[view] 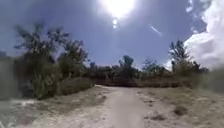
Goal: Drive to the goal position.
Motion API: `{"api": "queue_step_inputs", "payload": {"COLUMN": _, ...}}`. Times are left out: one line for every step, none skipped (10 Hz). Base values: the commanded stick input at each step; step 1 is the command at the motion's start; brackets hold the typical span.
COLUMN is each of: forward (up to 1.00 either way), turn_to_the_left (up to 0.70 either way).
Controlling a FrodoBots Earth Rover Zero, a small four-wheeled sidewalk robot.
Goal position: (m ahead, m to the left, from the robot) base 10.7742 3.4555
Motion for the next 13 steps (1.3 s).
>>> {"api": "queue_step_inputs", "payload": {"forward": 0.85, "turn_to_the_left": 0.0}}
{"api": "queue_step_inputs", "payload": {"forward": 0.85, "turn_to_the_left": 0.0}}
{"api": "queue_step_inputs", "payload": {"forward": 0.85, "turn_to_the_left": 0.0}}
{"api": "queue_step_inputs", "payload": {"forward": 0.85, "turn_to_the_left": 0.0}}
{"api": "queue_step_inputs", "payload": {"forward": 0.85, "turn_to_the_left": 0.0}}
{"api": "queue_step_inputs", "payload": {"forward": 0.85, "turn_to_the_left": 0.0}}
{"api": "queue_step_inputs", "payload": {"forward": 0.85, "turn_to_the_left": 0.0}}
{"api": "queue_step_inputs", "payload": {"forward": 0.85, "turn_to_the_left": 0.0}}
{"api": "queue_step_inputs", "payload": {"forward": 0.85, "turn_to_the_left": 0.0}}
{"api": "queue_step_inputs", "payload": {"forward": 0.85, "turn_to_the_left": 0.0}}
{"api": "queue_step_inputs", "payload": {"forward": 0.85, "turn_to_the_left": 0.0}}
{"api": "queue_step_inputs", "payload": {"forward": 0.85, "turn_to_the_left": 0.0}}
{"api": "queue_step_inputs", "payload": {"forward": 0.85, "turn_to_the_left": 0.0}}
